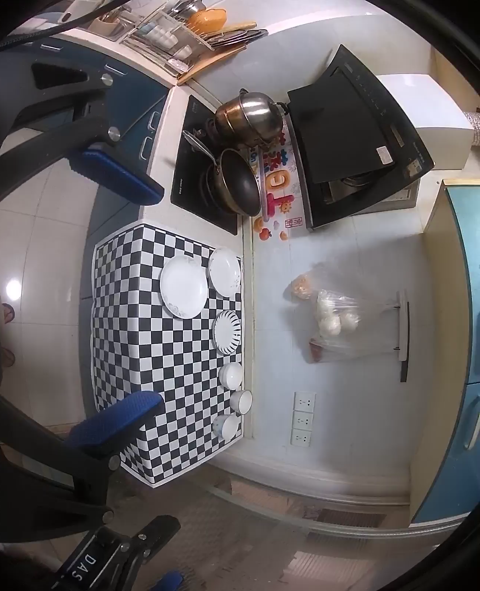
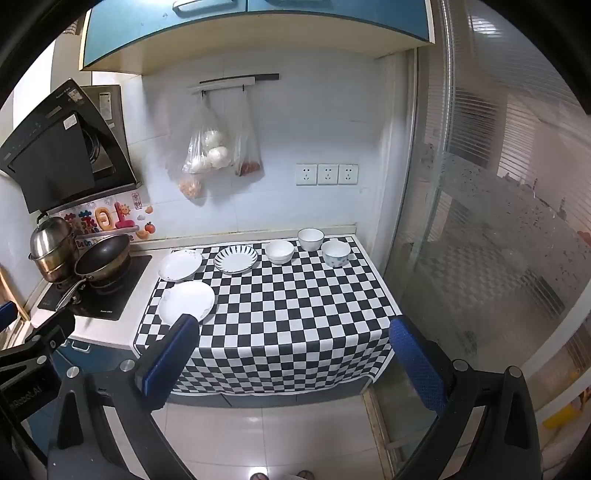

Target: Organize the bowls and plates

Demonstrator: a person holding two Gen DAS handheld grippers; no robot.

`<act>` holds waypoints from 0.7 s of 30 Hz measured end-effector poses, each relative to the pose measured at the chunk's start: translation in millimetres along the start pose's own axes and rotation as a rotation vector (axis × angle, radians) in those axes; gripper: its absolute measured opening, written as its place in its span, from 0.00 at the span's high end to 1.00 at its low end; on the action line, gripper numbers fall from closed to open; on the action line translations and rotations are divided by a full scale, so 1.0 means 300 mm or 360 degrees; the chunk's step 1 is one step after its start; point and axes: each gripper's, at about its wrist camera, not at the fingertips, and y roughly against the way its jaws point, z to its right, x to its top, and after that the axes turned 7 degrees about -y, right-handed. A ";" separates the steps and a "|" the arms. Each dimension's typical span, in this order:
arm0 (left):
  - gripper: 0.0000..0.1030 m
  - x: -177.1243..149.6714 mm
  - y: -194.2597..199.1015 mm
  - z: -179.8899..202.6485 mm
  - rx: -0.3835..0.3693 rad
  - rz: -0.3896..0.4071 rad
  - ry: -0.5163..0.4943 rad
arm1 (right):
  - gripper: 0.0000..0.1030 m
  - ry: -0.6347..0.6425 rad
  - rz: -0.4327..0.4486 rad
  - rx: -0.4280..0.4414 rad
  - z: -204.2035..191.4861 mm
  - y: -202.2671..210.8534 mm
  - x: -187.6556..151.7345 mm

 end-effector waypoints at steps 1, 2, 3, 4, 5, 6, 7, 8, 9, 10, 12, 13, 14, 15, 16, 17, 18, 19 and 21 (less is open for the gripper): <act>0.00 -0.001 0.000 0.002 -0.0003 -0.0002 -0.0001 | 0.00 0.0003 0.0000 -0.0001 -0.001 0.000 0.000; 0.00 -0.002 -0.001 0.004 -0.0001 -0.0004 -0.0004 | 0.00 -0.0012 0.0007 0.0011 0.001 0.000 0.000; 0.00 -0.003 -0.002 0.006 -0.0001 -0.0007 -0.0005 | 0.00 -0.0010 0.0012 0.0009 0.001 0.001 0.000; 0.00 -0.003 -0.004 0.008 -0.0004 -0.0011 -0.0003 | 0.00 -0.0010 0.0012 0.0008 0.001 0.001 0.000; 0.00 -0.004 -0.005 0.009 -0.0006 -0.0015 -0.0002 | 0.00 -0.0004 0.0012 0.0003 -0.001 0.001 0.000; 0.00 -0.004 -0.007 0.011 -0.0006 -0.0018 -0.0001 | 0.00 -0.0002 0.0010 0.0004 -0.001 0.001 0.000; 0.00 -0.004 -0.010 0.013 -0.0006 -0.0022 -0.0001 | 0.00 -0.0004 0.0011 0.0004 0.000 0.001 0.000; 0.00 -0.003 0.001 0.003 -0.0003 0.0008 0.0002 | 0.00 -0.0005 0.0011 0.0002 0.000 0.000 0.000; 0.00 -0.003 0.000 0.003 -0.0005 0.0007 0.0003 | 0.00 -0.0002 0.0012 0.0001 -0.001 -0.001 -0.002; 0.00 -0.005 0.001 0.005 -0.0004 0.0009 0.0003 | 0.00 -0.0003 0.0012 0.0002 -0.002 -0.002 -0.004; 0.00 -0.008 0.002 0.011 -0.0003 0.0010 0.0000 | 0.00 -0.0001 0.0015 -0.0002 -0.002 -0.004 -0.007; 0.00 -0.003 -0.001 0.001 -0.0007 0.0005 0.0008 | 0.00 -0.0002 0.0012 0.0001 -0.002 -0.006 -0.008; 0.00 -0.004 -0.001 0.002 -0.0006 0.0007 0.0008 | 0.00 -0.0002 0.0013 0.0001 -0.002 -0.007 -0.010; 0.00 0.004 0.005 -0.006 -0.0006 0.0008 0.0009 | 0.00 -0.0003 0.0015 0.0002 -0.003 -0.007 -0.011; 0.00 0.005 0.005 -0.006 -0.0007 0.0010 0.0011 | 0.00 -0.0002 0.0017 -0.0001 -0.004 -0.009 -0.013; 0.00 0.008 0.006 -0.005 -0.0010 0.0014 0.0013 | 0.00 -0.0004 0.0020 0.0000 -0.005 -0.010 -0.014; 0.00 0.018 0.010 -0.005 -0.0009 0.0017 0.0013 | 0.00 -0.0006 0.0021 0.0000 -0.007 -0.011 -0.016; 0.00 0.020 0.019 -0.009 -0.0008 0.0021 0.0012 | 0.00 -0.0006 0.0023 -0.0001 -0.009 -0.008 -0.010; 0.00 0.022 0.033 -0.016 -0.0006 0.0029 0.0016 | 0.00 -0.0007 0.0030 -0.0002 -0.019 -0.015 -0.004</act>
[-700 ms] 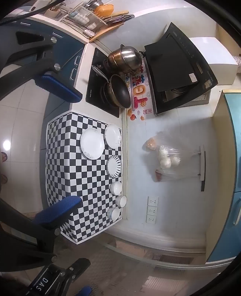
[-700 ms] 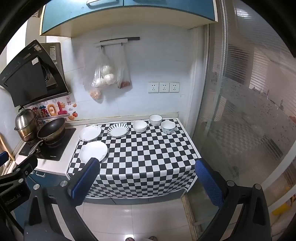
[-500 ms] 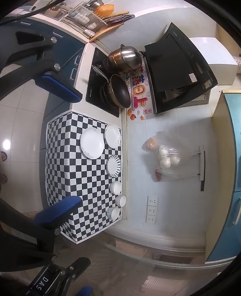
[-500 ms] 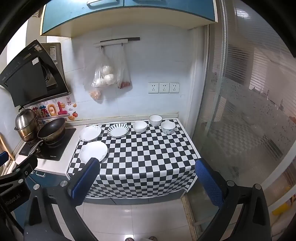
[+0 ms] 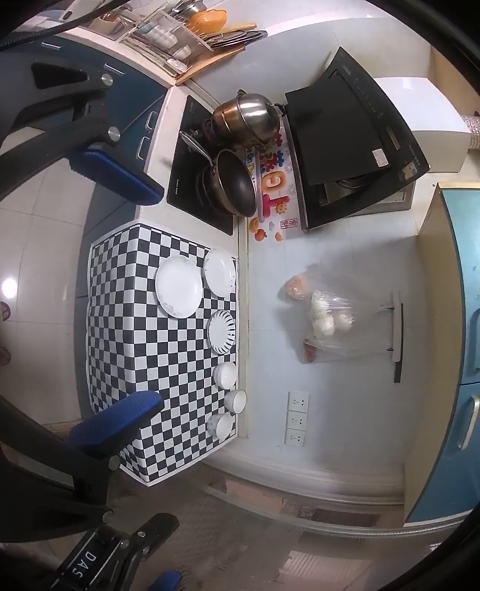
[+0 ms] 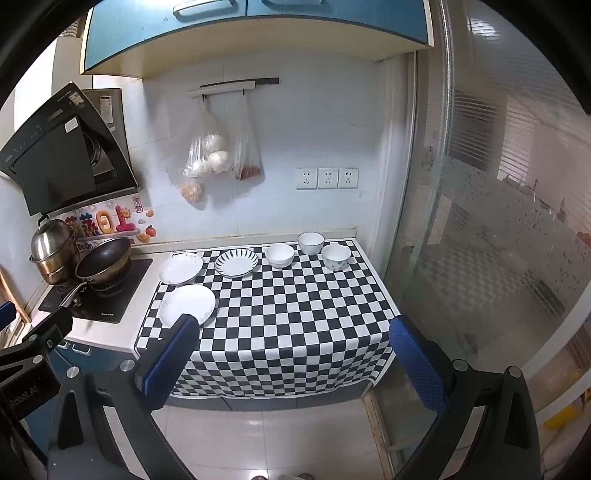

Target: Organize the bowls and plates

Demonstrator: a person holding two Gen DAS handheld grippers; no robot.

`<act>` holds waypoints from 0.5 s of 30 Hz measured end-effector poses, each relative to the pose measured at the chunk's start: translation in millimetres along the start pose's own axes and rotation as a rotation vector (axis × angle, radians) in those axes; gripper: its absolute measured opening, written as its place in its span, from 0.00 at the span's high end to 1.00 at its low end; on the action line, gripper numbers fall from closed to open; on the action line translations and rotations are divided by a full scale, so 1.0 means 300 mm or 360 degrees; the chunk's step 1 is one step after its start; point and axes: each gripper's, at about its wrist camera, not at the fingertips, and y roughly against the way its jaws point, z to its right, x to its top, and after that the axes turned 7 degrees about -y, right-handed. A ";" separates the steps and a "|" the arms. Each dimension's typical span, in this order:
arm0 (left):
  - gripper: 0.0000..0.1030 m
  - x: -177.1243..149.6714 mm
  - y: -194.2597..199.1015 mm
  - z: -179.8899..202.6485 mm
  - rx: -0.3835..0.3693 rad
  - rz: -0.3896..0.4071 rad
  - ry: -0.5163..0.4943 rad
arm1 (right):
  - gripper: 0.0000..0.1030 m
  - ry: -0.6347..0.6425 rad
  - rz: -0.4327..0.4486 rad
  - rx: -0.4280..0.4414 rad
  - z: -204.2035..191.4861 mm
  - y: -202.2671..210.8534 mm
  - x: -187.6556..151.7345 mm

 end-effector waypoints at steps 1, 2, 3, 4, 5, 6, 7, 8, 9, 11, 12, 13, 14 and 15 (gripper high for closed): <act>0.00 0.003 0.002 0.001 0.0000 0.0003 0.0000 | 0.00 -0.0001 0.0002 0.0000 0.002 0.005 0.001; 0.00 0.004 0.003 0.002 -0.0001 0.0005 -0.0001 | 0.00 0.0000 0.0005 -0.0003 0.009 0.017 0.005; 0.00 0.007 0.001 0.007 0.0000 0.0006 0.0000 | 0.00 0.0000 0.0008 -0.0007 0.007 0.018 0.005; 0.00 0.008 0.001 0.007 -0.0002 0.0007 0.0000 | 0.00 0.0000 0.0010 -0.0007 0.015 0.032 0.004; 0.00 0.007 -0.001 0.007 -0.0003 0.0006 0.0000 | 0.00 -0.0002 0.0009 -0.0005 0.016 0.036 0.005; 0.00 0.008 -0.001 0.008 -0.0003 0.0005 0.0000 | 0.00 -0.0001 0.0009 -0.0006 0.014 0.037 0.007; 0.00 0.006 -0.001 0.008 -0.0003 0.0006 0.0000 | 0.00 0.0004 0.0011 -0.0010 0.012 0.038 0.006; 0.00 0.005 -0.001 0.008 -0.0003 0.0007 0.0002 | 0.00 0.0003 0.0012 -0.0006 0.016 0.032 0.007; 0.00 0.004 -0.001 0.009 -0.0002 0.0007 0.0001 | 0.00 0.0001 0.0011 -0.0003 0.017 0.028 0.009; 0.00 0.001 -0.002 0.010 -0.0005 0.0007 0.0003 | 0.00 0.0002 0.0013 -0.0004 0.017 0.029 0.009; 0.00 0.002 -0.002 0.011 -0.0007 0.0007 0.0003 | 0.00 0.0000 0.0013 -0.0003 0.018 0.027 0.008; 0.00 0.001 -0.003 0.014 -0.0006 0.0006 0.0000 | 0.00 0.0000 0.0013 -0.0004 0.017 0.027 0.007; 0.00 0.001 -0.005 0.015 -0.0006 0.0004 0.0000 | 0.00 0.0001 0.0010 -0.0006 0.023 0.030 0.008; 0.00 0.000 -0.004 0.014 -0.0009 0.0004 0.0004 | 0.00 -0.0001 0.0006 -0.0006 0.025 0.032 0.011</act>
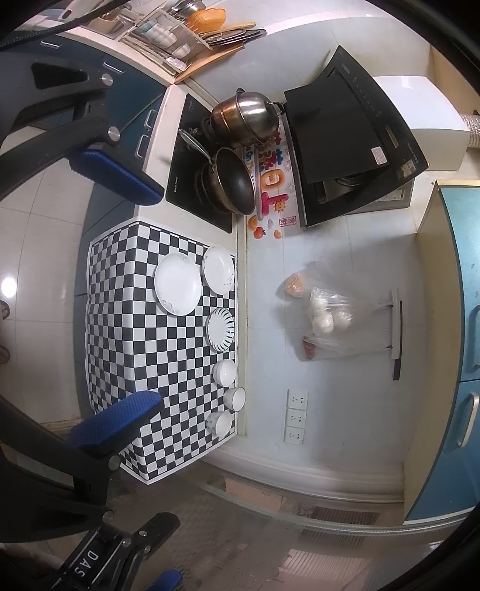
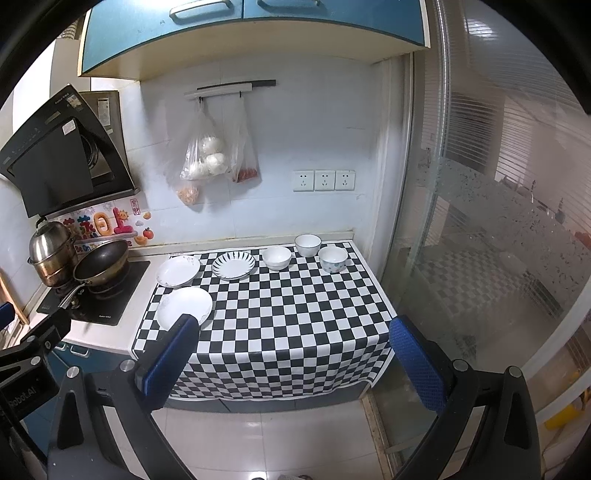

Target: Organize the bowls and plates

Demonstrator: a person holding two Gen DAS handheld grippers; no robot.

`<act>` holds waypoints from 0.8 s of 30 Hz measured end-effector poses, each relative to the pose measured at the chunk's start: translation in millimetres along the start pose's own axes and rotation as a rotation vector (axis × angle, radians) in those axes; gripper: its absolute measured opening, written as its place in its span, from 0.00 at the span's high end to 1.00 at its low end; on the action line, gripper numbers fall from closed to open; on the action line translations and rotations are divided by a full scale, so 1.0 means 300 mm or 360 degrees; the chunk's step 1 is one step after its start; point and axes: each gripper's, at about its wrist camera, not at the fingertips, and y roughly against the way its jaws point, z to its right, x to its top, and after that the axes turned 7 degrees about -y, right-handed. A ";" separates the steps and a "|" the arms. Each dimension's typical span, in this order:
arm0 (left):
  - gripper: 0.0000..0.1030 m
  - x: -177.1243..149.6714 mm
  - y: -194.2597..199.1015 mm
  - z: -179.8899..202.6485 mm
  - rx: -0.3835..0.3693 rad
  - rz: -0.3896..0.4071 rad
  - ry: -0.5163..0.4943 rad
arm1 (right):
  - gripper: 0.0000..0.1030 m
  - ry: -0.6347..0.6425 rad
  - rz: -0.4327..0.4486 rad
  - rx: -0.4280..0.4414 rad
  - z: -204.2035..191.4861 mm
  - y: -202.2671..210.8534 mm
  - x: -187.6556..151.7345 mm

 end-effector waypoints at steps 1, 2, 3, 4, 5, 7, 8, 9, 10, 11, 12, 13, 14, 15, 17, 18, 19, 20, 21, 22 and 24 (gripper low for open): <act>0.00 -0.004 0.002 0.001 -0.0001 0.0001 0.0000 | 0.00 -0.0001 -0.0003 0.0000 0.001 0.000 0.003; 0.00 -0.005 0.000 0.003 0.0000 -0.0001 -0.0003 | 0.00 0.0000 -0.0006 -0.0001 0.002 0.000 0.006; 0.00 -0.007 -0.002 0.005 0.0000 -0.0003 -0.0005 | 0.00 -0.0001 -0.0007 -0.0002 0.003 -0.001 0.008; 0.00 -0.008 -0.001 0.002 -0.0002 0.0001 -0.0001 | 0.00 -0.0002 -0.0008 -0.0002 0.004 0.001 0.012; 0.00 -0.009 -0.001 0.004 0.0000 0.0001 -0.0002 | 0.00 -0.0006 -0.0007 0.0000 0.004 -0.001 0.007; 0.00 -0.006 -0.001 0.002 -0.0002 0.0000 -0.0001 | 0.00 -0.0001 -0.0004 -0.0002 0.002 -0.003 0.004; 0.00 -0.007 -0.002 0.004 -0.0002 -0.0001 -0.0001 | 0.00 -0.0001 -0.0003 -0.0006 0.000 -0.006 0.002; 0.00 -0.007 -0.001 0.004 -0.0001 -0.0001 -0.0003 | 0.00 -0.0003 -0.0003 -0.0007 0.001 -0.009 0.002; 0.00 -0.007 -0.004 0.007 0.0000 -0.0004 -0.0005 | 0.00 -0.0003 -0.0004 -0.0005 0.001 -0.009 0.003; 0.00 -0.007 -0.004 0.008 0.0000 -0.0004 -0.0003 | 0.00 -0.0002 -0.0007 -0.0005 -0.001 -0.009 0.005; 0.00 -0.009 -0.003 0.008 -0.0001 -0.0004 0.0000 | 0.00 -0.0001 -0.0006 -0.0007 0.000 -0.012 0.001; 0.00 -0.011 -0.010 0.010 -0.0003 -0.0006 -0.0002 | 0.00 -0.0001 -0.0008 -0.0005 -0.002 -0.012 0.002; 0.00 -0.010 -0.010 0.010 -0.0001 -0.0006 -0.0004 | 0.00 -0.0001 -0.0009 -0.0003 -0.001 -0.012 0.003; 0.00 -0.010 -0.011 0.010 -0.0002 -0.0007 -0.0002 | 0.00 0.0002 -0.0009 -0.0005 -0.002 -0.012 0.003; 0.00 -0.011 -0.010 0.012 -0.0001 -0.0005 -0.0002 | 0.00 0.0003 -0.0008 -0.0006 -0.005 -0.022 -0.004; 0.00 -0.012 -0.013 0.010 -0.0003 -0.0005 -0.0002 | 0.00 0.0003 -0.0009 -0.0004 -0.005 -0.022 -0.003; 0.00 -0.014 -0.014 0.012 -0.0003 -0.0005 -0.0002 | 0.00 0.0004 -0.0009 -0.0006 -0.006 -0.032 -0.007; 0.00 -0.013 -0.014 0.012 -0.0001 -0.0006 -0.0002 | 0.00 0.0006 -0.0007 -0.0008 -0.008 -0.033 -0.009; 0.00 -0.012 -0.013 0.011 -0.0001 -0.0006 -0.0001 | 0.00 0.0004 -0.0008 -0.0005 -0.007 -0.032 -0.011; 0.00 -0.013 -0.013 0.011 -0.0001 -0.0006 -0.0002 | 0.00 0.0003 -0.0008 -0.0005 -0.007 -0.032 -0.011; 0.00 -0.014 -0.013 0.013 0.0001 -0.0004 -0.0004 | 0.00 0.0004 -0.0007 -0.0006 -0.011 -0.034 -0.012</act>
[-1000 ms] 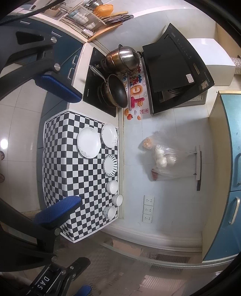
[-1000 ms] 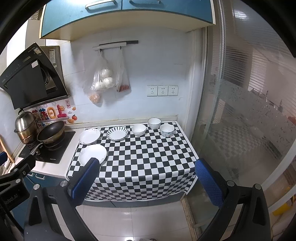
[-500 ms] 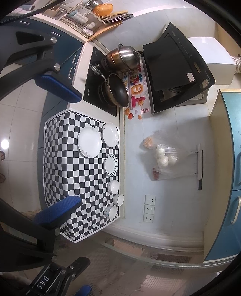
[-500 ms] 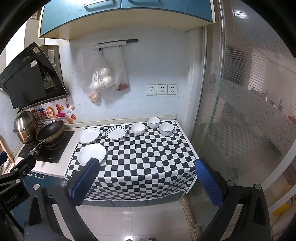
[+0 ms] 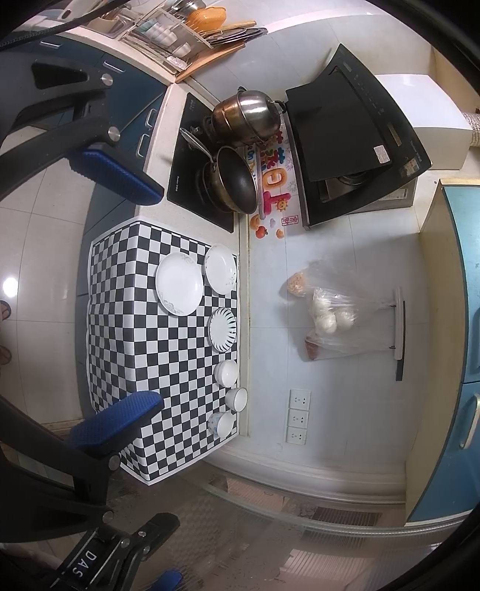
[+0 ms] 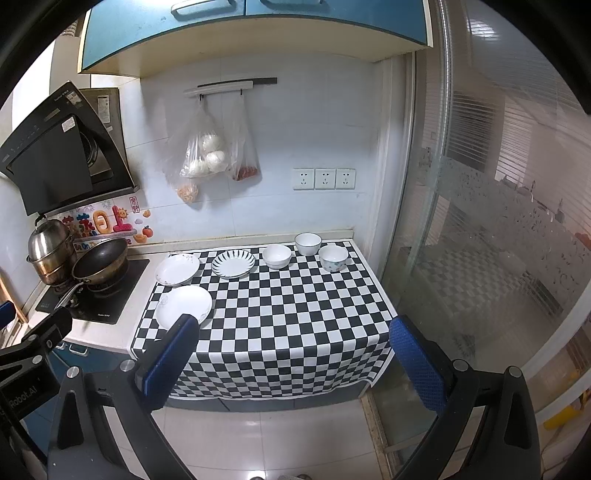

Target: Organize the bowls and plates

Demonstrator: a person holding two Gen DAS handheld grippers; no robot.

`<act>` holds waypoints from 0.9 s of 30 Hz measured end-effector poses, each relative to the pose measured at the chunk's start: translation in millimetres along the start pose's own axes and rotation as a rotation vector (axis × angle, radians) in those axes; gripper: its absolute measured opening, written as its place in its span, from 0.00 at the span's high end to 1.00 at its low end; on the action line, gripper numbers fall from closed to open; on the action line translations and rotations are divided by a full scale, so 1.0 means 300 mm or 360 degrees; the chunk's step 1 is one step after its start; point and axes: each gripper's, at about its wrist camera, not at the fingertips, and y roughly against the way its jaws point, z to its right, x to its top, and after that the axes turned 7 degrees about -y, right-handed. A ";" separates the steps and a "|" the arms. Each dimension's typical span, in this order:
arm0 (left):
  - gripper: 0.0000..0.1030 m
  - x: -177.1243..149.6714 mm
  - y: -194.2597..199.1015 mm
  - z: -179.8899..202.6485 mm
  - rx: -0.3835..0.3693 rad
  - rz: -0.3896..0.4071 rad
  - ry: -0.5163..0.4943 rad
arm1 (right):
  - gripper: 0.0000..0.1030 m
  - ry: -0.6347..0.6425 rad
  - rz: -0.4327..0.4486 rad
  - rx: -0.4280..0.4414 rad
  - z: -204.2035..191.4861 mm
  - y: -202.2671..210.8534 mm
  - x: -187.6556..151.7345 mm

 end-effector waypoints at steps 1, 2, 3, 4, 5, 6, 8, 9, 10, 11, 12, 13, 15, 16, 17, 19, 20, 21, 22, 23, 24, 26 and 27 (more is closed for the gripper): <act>0.00 0.000 -0.003 -0.003 -0.0001 -0.0001 0.0001 | 0.00 -0.0001 0.0000 0.0003 0.002 0.000 0.000; 0.00 -0.002 -0.005 -0.004 0.0000 0.0000 0.0001 | 0.00 -0.0002 0.0001 0.0003 0.001 0.001 -0.001; 0.00 -0.002 -0.005 -0.008 0.0000 0.0000 0.0002 | 0.00 -0.0001 0.0003 0.0002 0.001 0.002 -0.001; 0.00 -0.003 -0.008 -0.010 0.0001 0.0000 0.0005 | 0.00 -0.0002 0.0003 0.0002 0.003 0.003 0.000; 0.00 -0.004 -0.008 -0.011 -0.0002 0.0002 0.0007 | 0.00 -0.0003 0.0006 0.0003 0.001 0.001 0.000; 0.00 -0.006 -0.009 -0.010 -0.0002 0.0004 0.0005 | 0.00 -0.0004 0.0007 0.0003 0.000 -0.001 0.000; 0.00 -0.002 -0.012 -0.015 -0.0002 0.0001 0.0003 | 0.00 -0.0004 0.0007 0.0003 -0.003 -0.001 0.000; 0.00 -0.003 -0.012 -0.013 -0.0001 0.0001 0.0003 | 0.00 -0.0003 0.0008 0.0003 -0.002 0.000 0.000; 0.00 -0.003 -0.011 -0.013 -0.0002 0.0000 0.0003 | 0.00 -0.0003 0.0008 0.0002 -0.003 0.000 0.000; 0.00 -0.004 -0.012 -0.013 -0.0002 -0.0001 0.0001 | 0.00 -0.0003 0.0008 0.0005 -0.003 -0.001 0.000; 0.00 -0.002 -0.012 -0.014 -0.0001 0.0000 0.0003 | 0.00 -0.0003 0.0009 0.0005 -0.005 -0.003 -0.001; 0.00 -0.003 -0.012 -0.013 -0.0001 0.0000 0.0004 | 0.00 -0.0004 0.0011 0.0004 -0.004 -0.003 -0.001; 0.00 -0.004 -0.012 -0.013 -0.0001 0.0001 0.0003 | 0.00 -0.0005 0.0012 0.0004 -0.008 -0.005 0.001; 0.00 -0.002 -0.012 -0.015 -0.0001 0.0002 0.0003 | 0.00 -0.0005 0.0013 0.0004 -0.009 -0.007 0.002; 0.00 -0.003 -0.013 -0.015 -0.0002 0.0002 0.0002 | 0.00 -0.0006 0.0013 0.0005 -0.007 -0.005 0.001; 0.00 -0.003 -0.012 -0.015 0.0000 0.0001 0.0002 | 0.00 -0.0005 0.0011 0.0007 -0.006 -0.002 0.000; 0.00 -0.004 -0.012 -0.015 -0.0001 0.0000 0.0004 | 0.00 -0.0005 0.0013 0.0006 -0.007 -0.003 -0.001; 0.00 -0.006 -0.012 -0.015 -0.0003 0.0000 0.0007 | 0.00 -0.0005 0.0013 0.0005 -0.009 -0.006 -0.001; 0.00 -0.005 -0.012 -0.013 0.0000 0.0003 0.0002 | 0.00 -0.0006 0.0011 0.0008 -0.008 -0.006 -0.001; 0.00 -0.005 -0.012 -0.013 0.0001 0.0002 0.0000 | 0.00 -0.0006 0.0011 0.0008 -0.006 -0.004 -0.001; 0.00 -0.006 -0.013 -0.015 0.0000 0.0003 0.0002 | 0.00 -0.0006 0.0012 0.0006 -0.008 -0.005 -0.001; 0.00 -0.007 -0.010 -0.018 -0.0001 0.0001 -0.0001 | 0.00 -0.0010 0.0013 0.0008 -0.008 -0.007 -0.004; 0.00 -0.008 -0.011 -0.018 -0.0002 -0.0001 -0.0002 | 0.00 -0.0009 0.0009 0.0006 -0.010 -0.008 -0.003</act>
